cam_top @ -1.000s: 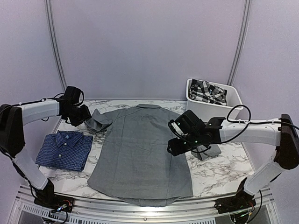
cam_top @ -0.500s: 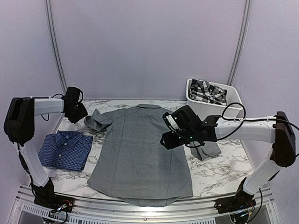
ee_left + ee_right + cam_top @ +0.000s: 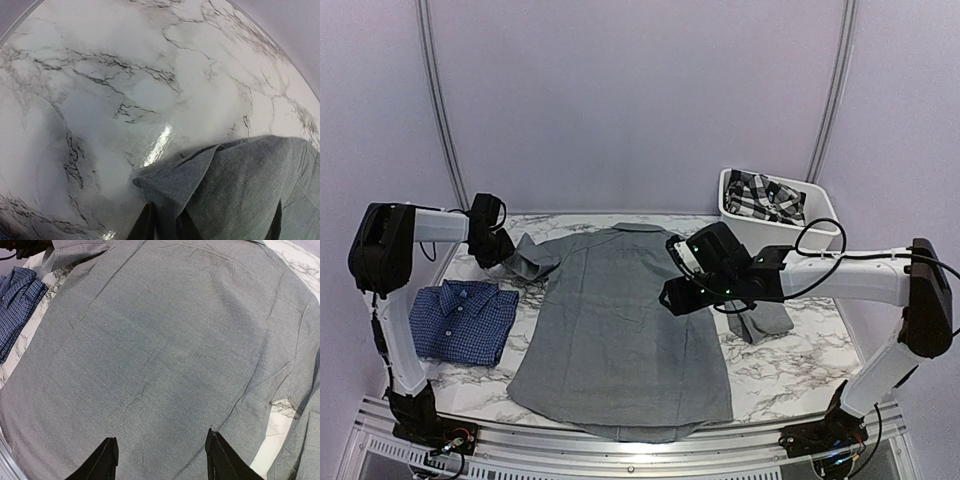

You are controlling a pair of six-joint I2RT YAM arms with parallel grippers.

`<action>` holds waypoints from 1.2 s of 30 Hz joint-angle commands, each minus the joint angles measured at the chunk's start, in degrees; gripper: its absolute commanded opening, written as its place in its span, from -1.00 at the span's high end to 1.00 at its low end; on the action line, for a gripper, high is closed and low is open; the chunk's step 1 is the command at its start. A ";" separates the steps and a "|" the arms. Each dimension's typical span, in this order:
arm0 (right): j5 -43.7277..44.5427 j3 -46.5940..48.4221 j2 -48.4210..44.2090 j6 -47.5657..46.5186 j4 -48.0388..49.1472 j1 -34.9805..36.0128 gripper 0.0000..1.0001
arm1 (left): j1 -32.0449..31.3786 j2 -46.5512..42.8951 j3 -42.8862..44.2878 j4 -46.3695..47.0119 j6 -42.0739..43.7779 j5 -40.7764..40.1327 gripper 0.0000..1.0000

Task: Fold and stack the long sleeve shirts
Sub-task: Smooth out the crumpled shirt at the corner of the board.

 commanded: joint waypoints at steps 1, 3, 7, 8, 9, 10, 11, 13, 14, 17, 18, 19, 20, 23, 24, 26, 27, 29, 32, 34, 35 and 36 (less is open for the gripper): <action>-0.04 2.12 0.43 -0.54 1.39 -0.41 -0.11 | 0.32 -1.00 2.29 0.52 0.90 -0.66 0.95; 0.30 1.96 0.21 -0.52 1.22 -0.43 -0.11 | 0.32 -3.06 2.86 0.51 1.67 -1.38 1.00; 1.28 1.27 -0.48 -0.44 1.43 -0.41 -0.11 | -0.74 -9.22 2.98 0.88 3.60 -3.83 1.00; 1.45 1.16 -0.54 -0.44 1.44 -0.45 -0.11 | -1.64 -10.64 2.93 1.11 4.76 -4.75 1.00; 1.65 1.15 -0.50 -0.45 1.48 -0.43 -0.12 | -2.71 -12.17 2.92 1.18 5.92 -6.04 1.00; 1.79 1.08 -0.40 -0.45 1.55 -0.45 -0.11 | -3.99 -13.41 2.87 1.33 7.09 -7.33 1.00; 1.95 1.11 -0.27 -0.53 1.64 -0.47 -0.11 | -5.43 -14.58 2.83 1.51 8.43 -8.09 1.00; 2.05 1.21 0.16 -0.54 1.65 -0.43 -0.12 | -8.41 -16.10 2.81 1.58 10.21 -8.86 1.00; 2.04 1.35 0.35 -0.53 1.65 -0.47 -0.12 | -10.10 -16.65 2.60 1.66 10.82 -8.84 1.00; 2.17 1.50 0.70 -0.43 1.84 -0.47 -0.12 | -15.70 -17.19 0.98 2.04 11.82 -9.07 1.00; 2.31 1.50 0.78 -0.45 1.86 -0.46 -0.12 | -17.76 -16.83 0.43 2.11 11.93 -8.84 1.00; 2.48 1.50 0.89 -0.45 1.91 -0.44 -0.12 | -19.76 -16.45 -0.28 2.25 11.92 -8.54 1.00; 2.67 1.50 1.01 -0.44 1.91 -0.45 -0.12 | -21.53 -15.92 -1.09 2.72 11.65 -7.78 1.00; 3.18 1.41 1.33 -0.41 1.76 -0.43 -0.12 | -26.38 -13.81 -3.54 4.08 10.39 -5.65 1.00; 3.18 1.41 1.40 -0.42 1.78 -0.44 -0.12 | -27.40 -13.28 -4.26 4.17 9.74 -6.00 1.00; 3.13 1.52 1.80 -0.44 1.99 -0.52 -0.12 | -27.92 -13.01 -6.01 4.73 7.87 -6.29 1.00; 3.08 1.79 2.19 -0.47 2.02 -0.56 -0.12 | -27.82 -13.40 -6.81 5.09 7.22 -6.88 1.00; 2.69 2.45 3.00 -0.68 2.25 -0.52 -0.12 | -27.32 -14.45 -7.64 5.14 6.87 -8.91 1.00; 2.08 3.84 4.51 -0.91 2.31 -0.52 -0.12 | -22.95 -16.30 -8.25 4.82 5.29 -8.63 1.00; 1.70 4.29 5.10 -0.88 2.63 -0.52 -0.12 | -18.18 -16.79 -8.77 4.52 3.55 -6.56 1.00; 1.55 4.38 5.29 -0.89 2.80 -0.57 -0.12 | -15.88 -16.50 -8.96 4.41 2.82 -5.50 1.00; 1.42 4.33 5.38 -0.82 2.99 -0.52 -0.12 | -13.48 -15.89 -9.15 4.26 2.16 -4.43 1.00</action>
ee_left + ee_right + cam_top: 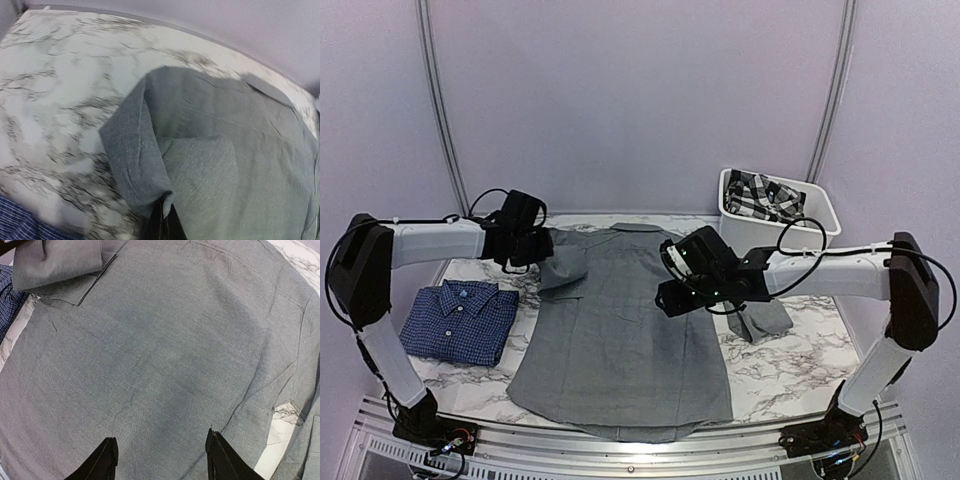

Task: Fold and stack the long sleeve shirts
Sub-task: Smooth out the crumpled shirt at the corner of the board.

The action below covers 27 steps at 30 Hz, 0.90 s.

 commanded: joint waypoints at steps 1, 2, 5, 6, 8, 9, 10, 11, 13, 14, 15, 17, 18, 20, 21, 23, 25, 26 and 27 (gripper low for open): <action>-0.52 2.57 0.59 -0.70 1.99 -0.51 -0.12 | 10.33 -0.74 -0.89 0.23 -4.16 3.07 1.00; -0.72 2.56 0.64 -0.63 2.04 -0.52 -0.12 | 11.92 0.20 -0.88 0.14 -4.47 5.27 1.00; -0.68 2.44 0.58 -0.52 1.66 -0.51 -0.12 | 13.49 1.76 -0.67 -0.01 -3.12 7.58 0.34; -0.46 2.35 0.44 -0.52 1.55 -0.50 -0.12 | 13.58 1.36 -0.96 -0.04 -2.60 7.69 0.20; -0.16 2.09 0.09 -0.52 1.35 -0.50 -0.13 | 13.54 -0.21 -1.65 0.13 -1.73 7.51 -0.04; -0.07 1.98 -0.03 -0.45 1.28 -0.52 -0.13 | 13.55 -1.31 -2.05 0.10 -1.25 7.35 -0.12; 0.02 1.95 -0.06 -0.58 1.32 -0.52 -0.13 | 13.44 -2.46 -2.41 0.20 -0.39 7.12 -0.18; 0.00 1.95 -0.06 -0.60 1.29 -0.52 -0.13 | 13.23 -3.88 -2.95 0.11 0.29 6.66 -0.23; 0.03 2.03 0.25 -0.93 1.26 -0.52 -0.13 | 12.38 -6.68 -4.27 0.14 1.81 5.72 -0.27; 0.05 2.22 0.43 -1.01 1.26 -0.50 -0.13 | 11.40 -8.13 -4.83 -0.22 2.62 4.52 -0.28; 0.09 2.40 0.63 -1.13 1.16 -0.50 -0.14 | 10.54 -9.33 -5.30 -1.14 3.14 2.67 -0.29; 0.05 2.75 1.02 -1.19 1.25 -0.50 -0.13 | 9.10 -12.13 -6.46 -2.39 3.65 -0.88 -0.31; -0.01 2.90 1.14 -1.29 1.32 -0.54 -0.13 | 8.88 -13.44 -7.37 -2.95 3.43 -2.09 -0.32; 0.02 3.45 1.46 -1.47 1.31 -0.53 -0.13 | 8.53 -16.11 -8.57 -3.27 2.82 -1.93 -0.32; 0.14 3.71 1.58 -1.60 1.20 -0.50 -0.13 | 7.94 -17.23 -8.95 -3.27 2.90 -1.27 -0.31; 0.40 3.84 1.71 -1.76 1.09 -0.50 -0.13 | 5.14 -18.25 -8.99 -3.41 3.75 -0.71 -0.30; 0.93 3.93 1.81 -1.92 0.92 -0.50 -0.13 | 1.80 -16.60 -8.13 -4.16 4.21 1.01 -0.28; 1.18 4.01 1.83 -1.94 0.78 -0.50 -0.13 | 0.40 -14.98 -7.37 -4.73 3.74 2.68 -0.28; 1.39 4.12 1.87 -1.93 0.66 -0.54 -0.13 | -0.77 -13.09 -6.62 -5.11 3.25 4.04 -0.26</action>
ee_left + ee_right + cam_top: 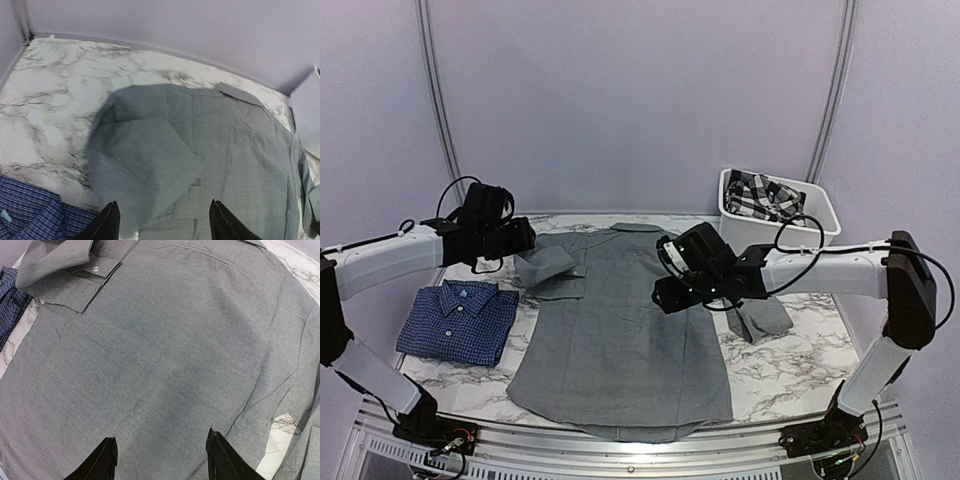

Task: Fold and stack the long sleeve shirts
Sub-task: Smooth out the crumpled shirt at the corner of the board, then pick up the sleeve from the center of the board.

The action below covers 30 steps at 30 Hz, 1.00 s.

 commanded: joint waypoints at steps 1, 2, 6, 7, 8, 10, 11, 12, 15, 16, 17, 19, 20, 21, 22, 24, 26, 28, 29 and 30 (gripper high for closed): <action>1.70 2.47 0.78 -0.70 0.01 -0.48 -0.13 | -6.01 6.14 2.16 -3.92 0.10 4.35 -0.25; 2.00 2.66 0.88 -0.63 -0.24 -0.50 -0.13 | -7.35 7.94 2.84 -3.87 -0.40 4.41 -0.24; 3.45 3.30 0.70 -0.04 -1.07 -0.56 -0.14 | -11.61 14.96 6.98 -3.84 -1.54 5.27 -0.24; 3.70 3.25 0.49 0.12 -1.02 -0.62 -0.14 | -12.42 16.73 8.31 -3.84 -1.59 5.12 -0.25; 3.94 3.22 0.31 0.27 -0.96 -0.59 -0.14 | -12.99 18.54 9.50 -3.91 -1.68 4.69 -0.26; 4.31 3.12 0.04 0.48 -0.82 -0.58 -0.15 | -13.25 22.21 11.98 -4.28 -2.17 4.19 -0.26; 4.51 3.17 -0.11 0.51 -0.83 -0.57 -0.15 | -13.28 23.75 13.14 -4.48 -2.31 3.87 -0.26; 4.73 3.25 -0.20 0.53 -0.90 -0.57 -0.15 | -13.29 25.37 14.16 -4.58 -2.29 3.52 -0.27; 5.51 3.34 -0.79 0.58 -1.06 -0.57 -0.17 | -13.31 29.94 17.52 -6.10 -1.94 2.12 -0.27; 5.87 3.38 -1.04 0.47 -1.21 -0.59 -0.17 | -13.31 31.23 18.38 -6.65 -1.91 1.73 -0.27; 6.08 3.39 -1.31 0.45 -1.30 -0.61 -0.17 | -13.31 32.25 19.07 -7.09 -1.90 1.16 -0.27; 6.34 3.30 -1.62 0.30 -1.39 -0.56 -0.17 | -13.26 33.85 20.08 -7.58 -1.59 0.15 -0.27; 6.53 3.28 -1.65 0.30 -1.50 -0.57 -0.17 | -13.25 34.54 20.43 -7.73 -1.60 -0.51 -0.26; 6.61 3.23 -1.73 0.34 -1.60 -0.56 -0.17 | -13.22 34.87 20.80 -8.20 -1.63 -1.43 -0.25; 6.63 3.21 -1.75 0.28 -1.69 -0.58 -0.17 | -13.25 35.48 21.22 -8.76 -1.70 -2.24 -0.23; 6.64 2.98 -1.83 0.42 -1.70 -0.57 -0.17 | -13.22 36.17 21.58 -9.30 -1.96 -4.13 -0.17; 6.58 2.73 -1.91 0.67 -1.70 -0.62 -0.17 | -13.21 36.41 21.48 -9.47 -2.17 -5.48 -0.11; 6.46 2.40 -2.09 0.84 -1.63 -0.61 -0.17 | -13.14 36.70 21.38 -9.46 -2.17 -6.03 -0.04; 6.48 2.20 -2.20 0.88 -1.49 -0.60 -0.17 | -13.13 36.77 21.34 -9.46 -2.10 -6.12 0.01; 6.47 2.03 -2.33 0.97 -1.49 -0.57 -0.17 | -13.13 36.92 21.33 -9.49 -2.02 -6.16 0.09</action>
